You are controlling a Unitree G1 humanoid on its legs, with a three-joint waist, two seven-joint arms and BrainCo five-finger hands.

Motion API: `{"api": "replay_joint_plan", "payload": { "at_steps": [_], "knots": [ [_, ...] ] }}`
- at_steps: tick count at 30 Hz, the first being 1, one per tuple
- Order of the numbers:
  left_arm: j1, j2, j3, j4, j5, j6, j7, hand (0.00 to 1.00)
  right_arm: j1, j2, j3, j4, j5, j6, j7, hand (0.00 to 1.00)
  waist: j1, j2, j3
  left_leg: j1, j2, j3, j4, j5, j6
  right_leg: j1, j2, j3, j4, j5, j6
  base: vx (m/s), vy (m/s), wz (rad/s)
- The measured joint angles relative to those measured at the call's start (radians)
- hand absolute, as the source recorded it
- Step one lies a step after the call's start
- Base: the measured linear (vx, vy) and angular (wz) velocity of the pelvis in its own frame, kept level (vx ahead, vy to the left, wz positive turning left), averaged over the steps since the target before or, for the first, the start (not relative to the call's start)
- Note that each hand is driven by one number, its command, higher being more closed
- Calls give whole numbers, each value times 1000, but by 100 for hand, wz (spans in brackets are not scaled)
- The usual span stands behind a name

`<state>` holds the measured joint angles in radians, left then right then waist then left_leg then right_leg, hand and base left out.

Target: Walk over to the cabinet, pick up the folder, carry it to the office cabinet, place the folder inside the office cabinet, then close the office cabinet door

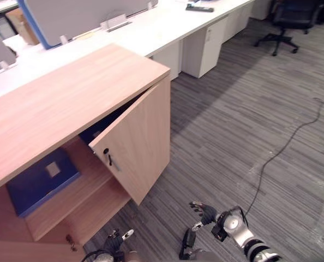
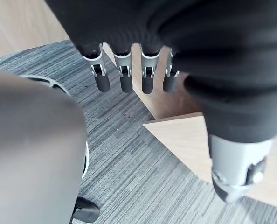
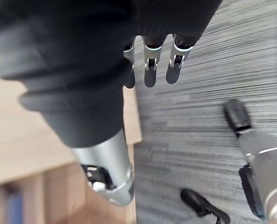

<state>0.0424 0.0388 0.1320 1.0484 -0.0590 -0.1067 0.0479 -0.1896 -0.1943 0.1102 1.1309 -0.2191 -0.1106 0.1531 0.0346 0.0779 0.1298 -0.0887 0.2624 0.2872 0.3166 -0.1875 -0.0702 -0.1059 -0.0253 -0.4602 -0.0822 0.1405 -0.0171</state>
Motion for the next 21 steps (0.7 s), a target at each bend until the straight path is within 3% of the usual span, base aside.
{"api": "replay_joint_plan", "payload": {
  "at_steps": [2, 4, 7, 9, 16, 21],
  "knots": [
    [-1, 2, -13, 0, -13, 1, 9, 0, 39, 26, -153, 63, 35, 25, -81, 0, 3, -1, 1, 4, -14, -18, -33, 11, 11, 13, -18, -40, 2, 2, 3, 12, -35, 68],
    [1, 1, -36, 0, -29, 2, 17, 0, 119, 34, -263, 65, 83, 60, -169, 0, -7, -4, -1, 21, -28, -10, -104, 41, -18, 28, -57, -117, 3, 2, 2, 76, -26, 90],
    [12, -2, -55, -1, -29, 3, 21, 0, 185, 38, -341, 57, 83, 72, -190, 0, -20, -1, -5, 38, -39, 3, -175, 131, -19, 47, -82, -188, 10, 2, 3, 121, 13, 75],
    [22, -4, -60, -2, -26, 3, 21, 0, 230, 46, -373, 39, 107, 70, -194, 0, -23, -3, -10, 93, -58, -1, -281, 213, -41, 77, -93, -223, 4, 3, 14, 143, 67, 47],
    [41, 0, -51, 2, -24, 3, 10, 0, 250, 68, -442, 39, 144, 73, -194, 0, -31, -21, -40, 135, -162, -52, -367, 244, -30, 124, -183, -275, 3, 40, 70, 129, 137, 33],
    [50, 2, -60, 2, -11, 1, -1, 0, 234, 79, -442, 32, 159, 78, -196, 0, -32, -32, -54, 154, -207, -98, -374, 231, 4, 137, -262, -310, 100, 4, 102, 113, 115, 31]
  ]
}}
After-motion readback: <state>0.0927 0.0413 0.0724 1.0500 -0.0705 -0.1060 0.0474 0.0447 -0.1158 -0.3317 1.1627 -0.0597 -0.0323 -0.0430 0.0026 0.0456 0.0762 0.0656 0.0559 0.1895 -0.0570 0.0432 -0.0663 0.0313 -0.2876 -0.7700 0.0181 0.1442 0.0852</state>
